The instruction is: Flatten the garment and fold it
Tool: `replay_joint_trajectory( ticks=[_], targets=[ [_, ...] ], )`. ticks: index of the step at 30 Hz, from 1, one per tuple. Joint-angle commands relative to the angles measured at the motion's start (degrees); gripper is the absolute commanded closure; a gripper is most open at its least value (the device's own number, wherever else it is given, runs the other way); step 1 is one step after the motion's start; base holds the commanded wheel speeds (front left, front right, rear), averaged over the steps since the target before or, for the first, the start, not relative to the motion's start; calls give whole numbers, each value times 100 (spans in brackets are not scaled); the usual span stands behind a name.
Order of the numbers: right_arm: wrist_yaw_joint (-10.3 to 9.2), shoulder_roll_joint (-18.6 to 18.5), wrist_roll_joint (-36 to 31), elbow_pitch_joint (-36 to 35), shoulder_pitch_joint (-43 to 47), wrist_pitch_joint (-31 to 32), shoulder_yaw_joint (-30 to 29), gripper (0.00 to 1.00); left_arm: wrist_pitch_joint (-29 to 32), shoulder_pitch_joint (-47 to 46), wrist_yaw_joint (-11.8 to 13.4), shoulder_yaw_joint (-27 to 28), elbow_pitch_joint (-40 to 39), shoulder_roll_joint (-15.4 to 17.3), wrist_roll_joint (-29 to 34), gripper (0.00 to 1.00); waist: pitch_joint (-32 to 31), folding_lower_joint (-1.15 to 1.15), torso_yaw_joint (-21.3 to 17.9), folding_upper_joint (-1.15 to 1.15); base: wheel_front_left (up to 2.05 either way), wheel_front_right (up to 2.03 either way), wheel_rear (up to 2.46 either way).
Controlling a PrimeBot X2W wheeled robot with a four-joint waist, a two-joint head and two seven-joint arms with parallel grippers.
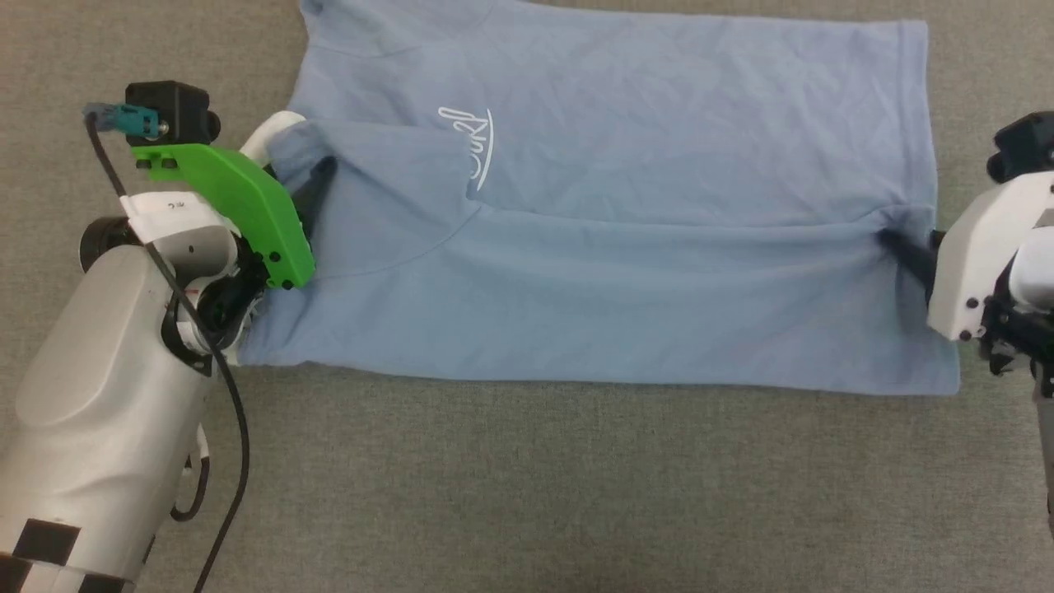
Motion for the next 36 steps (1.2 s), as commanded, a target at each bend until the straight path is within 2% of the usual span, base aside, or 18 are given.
replay_joint_trajectory(
  ticks=[1,7,13,19,26,32,36],
  targets=[
    [-11,25,1,135,240,55,18,0,-55,-90,-31,-18,73,-3,67,0,-198,-1,20,0,0,0,0],
    [-11,9,147,-167,416,-190,-300,0,-289,-93,-90,-16,109,-62,88,0,-795,-1,91,0,0,0,0],
    [-11,34,153,-642,751,-943,-650,0,-884,148,-68,127,-61,5,180,0,-1486,-1,143,0,0,0,0],
    [-11,229,17,-1018,1278,-1975,-930,0,-2108,780,-36,287,-497,135,523,0,-1953,-1,187,0,0,0,0],
    [-11,559,-174,-1159,2061,-3304,-1140,0,-3470,1930,200,453,-866,130,829,0,-2220,-1,236,0,0,0,0],
    [-11,763,-238,-1062,2704,-4079,-1187,0,-3793,2828,415,592,-1125,-37,953,0,-2362,-1,252,0,0,0,0],
    [-11,867,-212,-948,3018,-4280,-1175,0,-3832,3256,509,676,-1236,-195,985,0,-2398,-1,246,0,0,0,0]
  ],
)
